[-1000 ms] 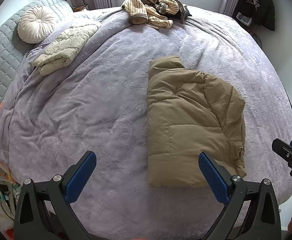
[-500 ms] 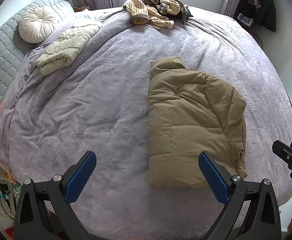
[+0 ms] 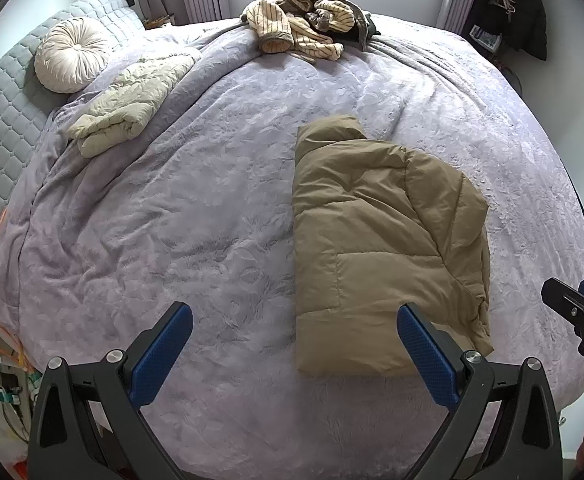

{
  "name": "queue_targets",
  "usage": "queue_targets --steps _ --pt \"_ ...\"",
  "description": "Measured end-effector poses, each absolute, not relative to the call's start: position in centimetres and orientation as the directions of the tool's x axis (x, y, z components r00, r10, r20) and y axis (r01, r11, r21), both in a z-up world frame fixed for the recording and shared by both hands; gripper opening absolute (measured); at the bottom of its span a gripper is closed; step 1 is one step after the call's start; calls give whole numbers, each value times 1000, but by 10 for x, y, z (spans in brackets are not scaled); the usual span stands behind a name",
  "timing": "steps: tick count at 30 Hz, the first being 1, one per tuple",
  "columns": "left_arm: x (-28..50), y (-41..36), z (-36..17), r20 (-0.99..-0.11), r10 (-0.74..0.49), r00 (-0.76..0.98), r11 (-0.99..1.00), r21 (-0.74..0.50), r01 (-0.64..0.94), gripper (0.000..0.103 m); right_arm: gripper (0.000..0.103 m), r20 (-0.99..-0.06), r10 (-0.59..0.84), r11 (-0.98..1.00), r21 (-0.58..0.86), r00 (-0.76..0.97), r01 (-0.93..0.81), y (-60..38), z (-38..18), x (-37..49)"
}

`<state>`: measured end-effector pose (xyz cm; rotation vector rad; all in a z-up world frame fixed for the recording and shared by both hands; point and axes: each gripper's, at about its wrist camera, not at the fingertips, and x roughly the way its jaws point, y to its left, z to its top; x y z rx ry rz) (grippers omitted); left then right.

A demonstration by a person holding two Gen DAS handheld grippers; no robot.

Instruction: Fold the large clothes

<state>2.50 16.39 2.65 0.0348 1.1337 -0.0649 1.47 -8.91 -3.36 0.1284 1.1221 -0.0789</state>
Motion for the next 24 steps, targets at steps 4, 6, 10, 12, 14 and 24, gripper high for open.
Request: queue_targets --steps 4,6,10,12,14,24 --pt "26 164 28 -905 -37 424 997 -6 73 102 93 -902 1 990 63 432 129 -89 -33 15" --pt "26 164 28 -904 -36 426 997 -5 74 102 93 -902 0 990 62 432 128 -87 -34 14" --pt "26 163 30 -902 -35 431 997 -2 76 102 93 -901 0 990 62 434 128 -88 -33 15" --pt "26 163 31 -899 -34 437 997 -1 76 102 93 -899 0 990 62 437 127 -85 -33 14" --pt "26 163 32 -897 -36 441 997 -1 79 102 93 -898 -1 990 61 441 125 -81 -33 14" --pt "28 165 34 -892 -41 451 998 -11 68 102 93 -899 1 990 63 439 127 -78 -31 15"
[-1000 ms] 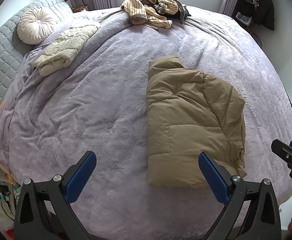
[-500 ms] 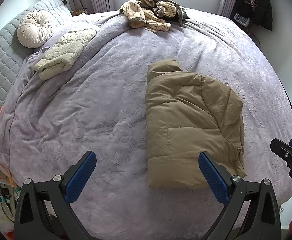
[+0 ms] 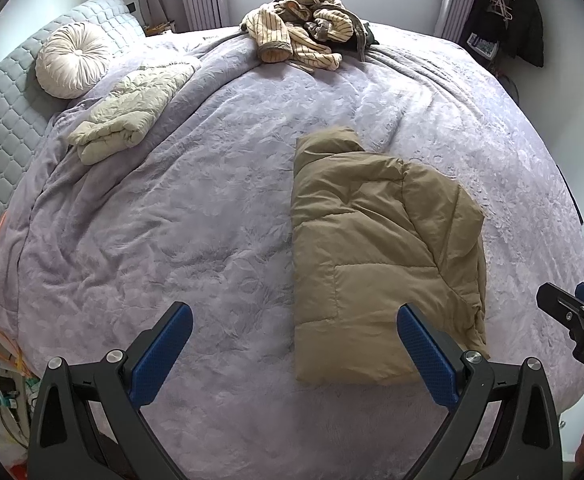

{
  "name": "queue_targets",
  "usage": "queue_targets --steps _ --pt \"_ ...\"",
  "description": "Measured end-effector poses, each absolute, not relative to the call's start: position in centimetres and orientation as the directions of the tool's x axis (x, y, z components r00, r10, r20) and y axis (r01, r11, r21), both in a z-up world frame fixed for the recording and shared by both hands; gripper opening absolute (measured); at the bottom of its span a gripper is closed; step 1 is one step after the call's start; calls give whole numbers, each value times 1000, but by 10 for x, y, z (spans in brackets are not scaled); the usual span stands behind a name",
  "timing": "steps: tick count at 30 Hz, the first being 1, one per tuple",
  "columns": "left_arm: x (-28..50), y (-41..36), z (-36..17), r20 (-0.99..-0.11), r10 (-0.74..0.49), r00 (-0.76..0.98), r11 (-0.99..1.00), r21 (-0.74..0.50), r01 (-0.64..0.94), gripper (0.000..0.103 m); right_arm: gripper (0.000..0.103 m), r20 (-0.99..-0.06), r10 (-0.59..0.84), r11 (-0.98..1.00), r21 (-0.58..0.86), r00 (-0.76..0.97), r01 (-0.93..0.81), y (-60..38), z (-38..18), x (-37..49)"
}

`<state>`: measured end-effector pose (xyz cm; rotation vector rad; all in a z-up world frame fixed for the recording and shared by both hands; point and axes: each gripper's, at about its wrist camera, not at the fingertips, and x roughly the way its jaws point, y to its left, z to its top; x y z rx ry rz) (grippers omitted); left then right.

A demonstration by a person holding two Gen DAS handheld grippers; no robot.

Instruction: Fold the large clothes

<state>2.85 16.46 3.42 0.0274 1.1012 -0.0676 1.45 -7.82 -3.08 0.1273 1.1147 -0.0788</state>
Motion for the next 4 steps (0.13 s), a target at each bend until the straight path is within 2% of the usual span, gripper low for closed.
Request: queue_targets --steps 4 --pt "29 164 35 -891 -47 452 997 -16 73 102 93 -900 3 990 65 436 127 -81 -31 16"
